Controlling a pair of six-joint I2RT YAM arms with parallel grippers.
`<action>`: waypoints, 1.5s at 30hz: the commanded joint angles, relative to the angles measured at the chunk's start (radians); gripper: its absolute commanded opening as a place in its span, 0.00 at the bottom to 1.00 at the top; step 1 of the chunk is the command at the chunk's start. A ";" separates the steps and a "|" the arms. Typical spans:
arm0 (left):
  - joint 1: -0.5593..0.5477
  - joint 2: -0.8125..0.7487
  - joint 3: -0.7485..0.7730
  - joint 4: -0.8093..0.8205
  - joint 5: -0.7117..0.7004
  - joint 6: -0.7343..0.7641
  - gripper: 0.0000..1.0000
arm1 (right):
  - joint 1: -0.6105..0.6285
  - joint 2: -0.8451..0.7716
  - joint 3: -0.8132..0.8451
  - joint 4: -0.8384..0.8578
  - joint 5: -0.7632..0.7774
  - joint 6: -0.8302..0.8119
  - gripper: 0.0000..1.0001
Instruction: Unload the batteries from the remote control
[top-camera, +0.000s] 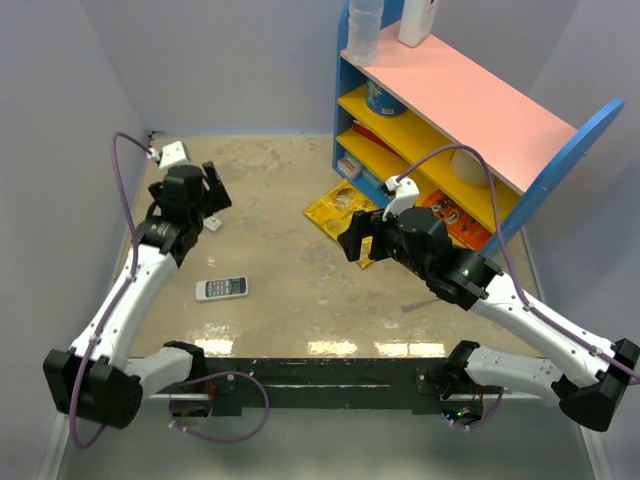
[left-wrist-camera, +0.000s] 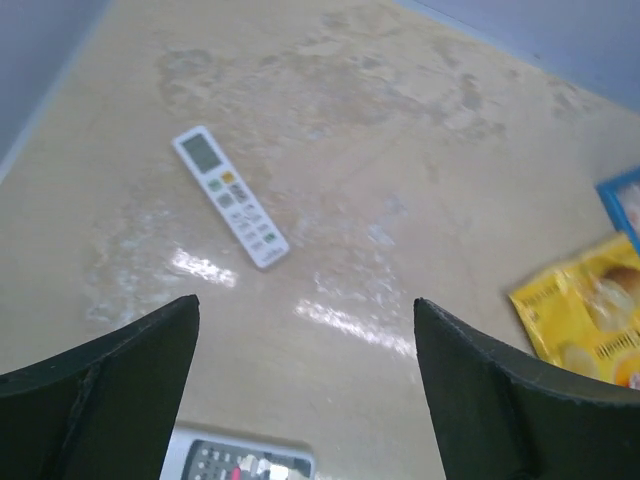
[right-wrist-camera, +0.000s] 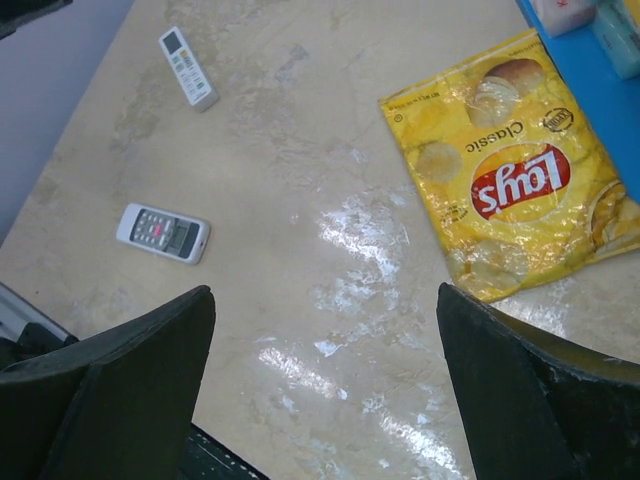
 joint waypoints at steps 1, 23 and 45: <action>0.137 0.165 0.143 -0.027 -0.091 -0.051 0.90 | 0.003 -0.081 -0.054 0.098 -0.088 -0.047 0.93; 0.262 0.868 0.450 -0.108 -0.030 -0.208 0.78 | 0.003 -0.114 -0.088 0.175 -0.252 -0.078 0.80; 0.297 0.948 0.399 -0.093 0.033 -0.197 0.63 | 0.003 -0.077 -0.078 0.181 -0.238 -0.056 0.80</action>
